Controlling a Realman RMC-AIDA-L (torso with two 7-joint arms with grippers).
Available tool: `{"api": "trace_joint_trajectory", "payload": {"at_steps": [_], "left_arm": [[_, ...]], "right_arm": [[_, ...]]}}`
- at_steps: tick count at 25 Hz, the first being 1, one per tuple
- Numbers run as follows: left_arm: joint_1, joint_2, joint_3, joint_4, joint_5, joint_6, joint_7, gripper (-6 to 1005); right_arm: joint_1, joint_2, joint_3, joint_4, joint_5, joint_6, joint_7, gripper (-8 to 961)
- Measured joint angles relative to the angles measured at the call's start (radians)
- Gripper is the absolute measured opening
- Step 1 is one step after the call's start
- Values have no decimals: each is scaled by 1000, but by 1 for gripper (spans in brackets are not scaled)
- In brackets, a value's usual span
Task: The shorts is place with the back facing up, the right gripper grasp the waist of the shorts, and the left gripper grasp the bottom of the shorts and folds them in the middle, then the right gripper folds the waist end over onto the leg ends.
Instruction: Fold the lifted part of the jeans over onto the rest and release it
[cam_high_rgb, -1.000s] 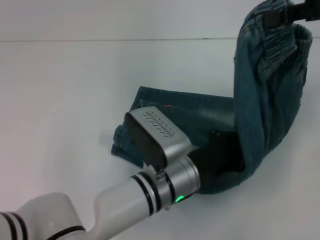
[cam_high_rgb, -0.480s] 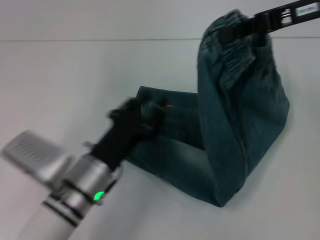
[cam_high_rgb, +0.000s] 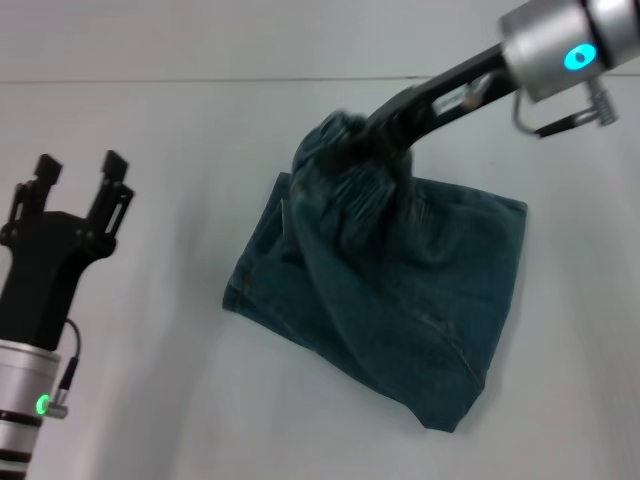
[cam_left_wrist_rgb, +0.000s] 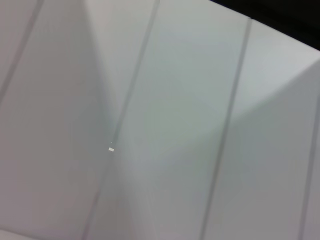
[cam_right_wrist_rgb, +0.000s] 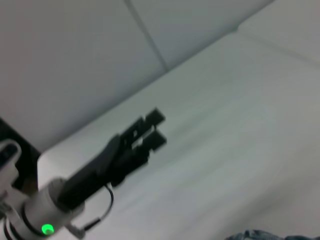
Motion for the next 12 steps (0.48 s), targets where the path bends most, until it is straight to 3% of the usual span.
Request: {"api": "trace_joint_trajectory", "payload": {"at_steps": [3, 6, 12], "left_arm": [[11, 1, -32, 27, 0, 3, -29, 790], [14, 2, -42, 37, 0, 3, -35, 796], [15, 2, -43, 44, 0, -5, -37, 802]], "right_arm": [[16, 36, -43, 8, -21, 25, -6, 112], [20, 69, -46, 3, -41, 48, -20, 174], [7, 86, -35, 0, -37, 62, -91, 305]]}}
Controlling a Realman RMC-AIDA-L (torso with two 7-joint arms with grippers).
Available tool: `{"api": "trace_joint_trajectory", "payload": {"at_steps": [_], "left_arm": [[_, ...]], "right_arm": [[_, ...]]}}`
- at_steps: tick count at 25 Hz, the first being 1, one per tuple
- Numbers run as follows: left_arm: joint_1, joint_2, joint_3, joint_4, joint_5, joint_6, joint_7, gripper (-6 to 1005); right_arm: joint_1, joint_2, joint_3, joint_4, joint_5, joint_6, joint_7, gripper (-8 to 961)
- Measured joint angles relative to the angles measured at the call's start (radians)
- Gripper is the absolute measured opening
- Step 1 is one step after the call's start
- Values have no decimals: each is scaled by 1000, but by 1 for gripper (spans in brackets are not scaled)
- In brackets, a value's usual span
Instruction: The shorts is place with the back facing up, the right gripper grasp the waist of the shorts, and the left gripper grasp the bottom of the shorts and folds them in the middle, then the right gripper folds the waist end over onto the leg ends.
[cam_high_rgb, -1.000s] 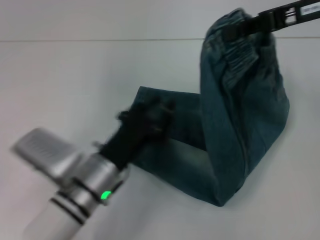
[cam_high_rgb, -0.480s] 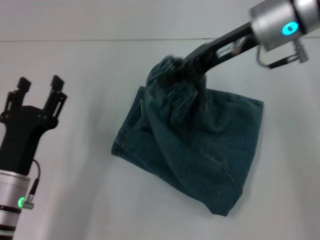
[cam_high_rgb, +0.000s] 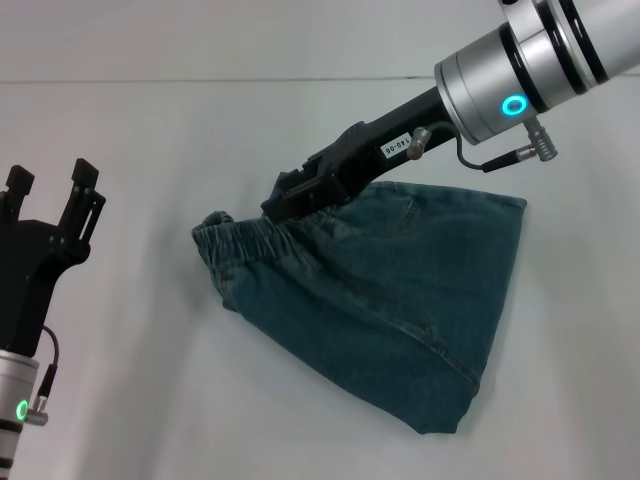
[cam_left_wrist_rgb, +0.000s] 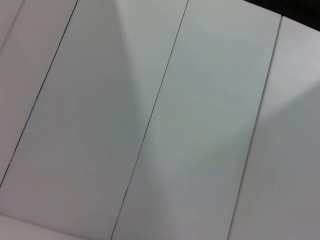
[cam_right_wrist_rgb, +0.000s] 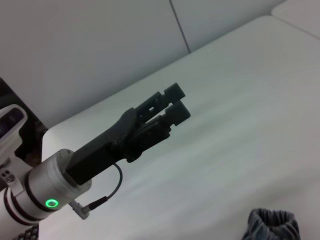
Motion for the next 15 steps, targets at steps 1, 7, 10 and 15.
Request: {"api": "trace_joint_trajectory", "payload": {"at_steps": [1, 7, 10, 15], "left_arm": [[0, 0, 0, 0, 0, -1, 0, 802], [10, 7, 7, 41, 5, 7, -56, 801], [-2, 13, 56, 178, 8, 16, -255, 801], [-19, 39, 340, 472, 9, 111, -614, 801]], "right_arm": [[-3, 1, 3, -1, 5, -3, -8, 328], [-108, -6, 41, -78, 92, -77, -82, 482], [-225, -2, 80, -157, 145, -145, -140, 614], [-474, -8, 213, -153, 314, -249, -387, 807]]}}
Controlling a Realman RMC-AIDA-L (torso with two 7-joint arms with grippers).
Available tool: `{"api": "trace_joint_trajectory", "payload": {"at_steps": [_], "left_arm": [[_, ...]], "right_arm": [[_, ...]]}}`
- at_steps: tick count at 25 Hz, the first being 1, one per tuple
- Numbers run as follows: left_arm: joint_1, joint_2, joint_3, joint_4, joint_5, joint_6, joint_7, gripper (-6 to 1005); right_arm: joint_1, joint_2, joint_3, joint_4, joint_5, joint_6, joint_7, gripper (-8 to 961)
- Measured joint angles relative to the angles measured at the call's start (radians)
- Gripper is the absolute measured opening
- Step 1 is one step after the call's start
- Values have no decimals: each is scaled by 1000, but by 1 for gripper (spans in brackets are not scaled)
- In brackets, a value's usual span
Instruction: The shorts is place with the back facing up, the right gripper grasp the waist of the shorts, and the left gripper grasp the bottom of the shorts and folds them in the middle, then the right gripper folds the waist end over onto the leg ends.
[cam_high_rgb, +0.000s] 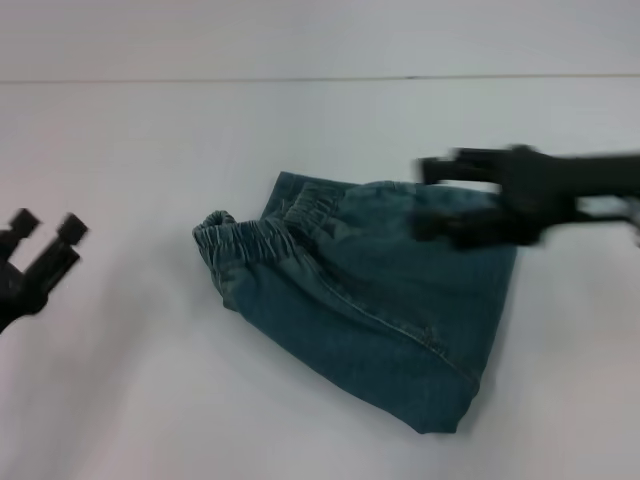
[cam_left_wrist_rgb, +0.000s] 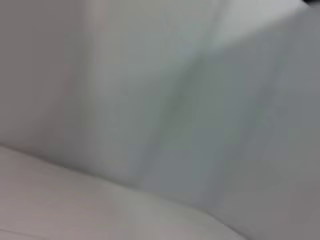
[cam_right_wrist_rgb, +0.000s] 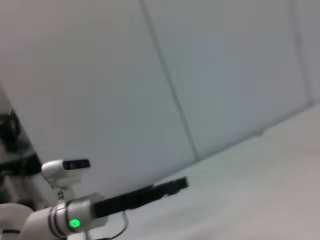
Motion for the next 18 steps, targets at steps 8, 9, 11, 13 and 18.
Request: {"api": "trace_joint_trajectory", "payload": {"at_steps": [8, 9, 11, 13, 18], "left_arm": [[-14, 20, 456, 364, 91, 258, -330, 802], [-22, 20, 475, 380, 119, 264, -345, 801], [-39, 20, 500, 388, 157, 257, -359, 801], [-53, 16, 526, 387, 189, 241, -362, 800], [-56, 9, 556, 386, 198, 203, -363, 799]], "right_arm": [[-211, -49, 83, 177, -26, -38, -314, 956], [-224, -50, 91, 188, -36, -37, -337, 956], [-242, -50, 107, 211, -52, -33, -386, 956], [-246, -49, 117, 228, -70, -26, -412, 956], [-236, -44, 124, 234, -93, -13, -415, 955]]}}
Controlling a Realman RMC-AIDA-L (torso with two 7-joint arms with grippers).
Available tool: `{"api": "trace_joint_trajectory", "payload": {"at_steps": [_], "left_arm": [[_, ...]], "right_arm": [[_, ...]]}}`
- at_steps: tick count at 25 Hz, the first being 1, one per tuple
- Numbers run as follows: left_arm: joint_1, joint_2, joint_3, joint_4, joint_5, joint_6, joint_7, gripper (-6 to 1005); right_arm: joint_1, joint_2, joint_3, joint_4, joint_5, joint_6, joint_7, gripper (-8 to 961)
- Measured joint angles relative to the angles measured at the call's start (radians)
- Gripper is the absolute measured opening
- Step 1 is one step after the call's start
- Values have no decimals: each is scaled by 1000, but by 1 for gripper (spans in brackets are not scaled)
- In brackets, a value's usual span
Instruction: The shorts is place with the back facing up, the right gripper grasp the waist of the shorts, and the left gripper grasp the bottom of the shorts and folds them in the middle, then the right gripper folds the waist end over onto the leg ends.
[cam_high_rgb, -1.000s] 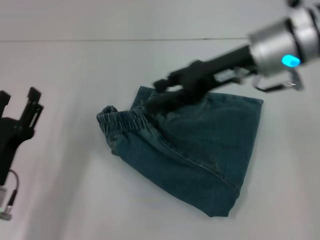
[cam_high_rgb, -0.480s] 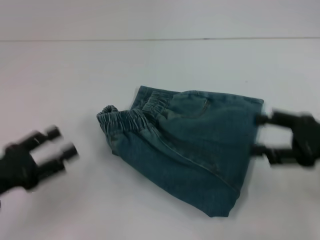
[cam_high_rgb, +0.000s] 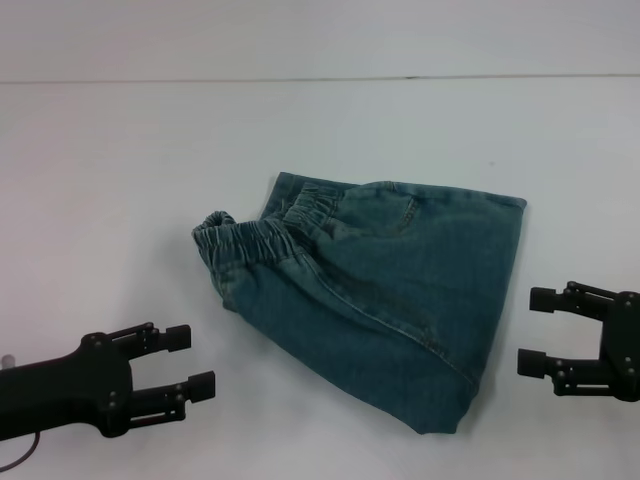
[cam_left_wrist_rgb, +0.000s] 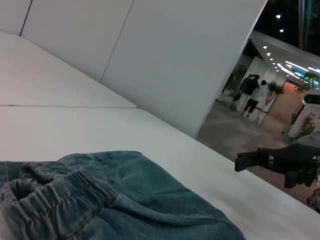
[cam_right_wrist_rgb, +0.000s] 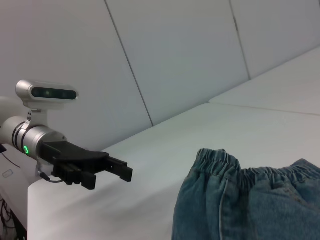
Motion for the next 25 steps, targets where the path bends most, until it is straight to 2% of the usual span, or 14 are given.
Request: {"api": "trace_joint_trajectory", "payload": {"at_steps": [25], "left_arm": [[1, 0, -3, 4, -5, 5, -7, 797]], "right_arm": [[24, 6, -10, 6, -26, 1, 1, 955]]}}
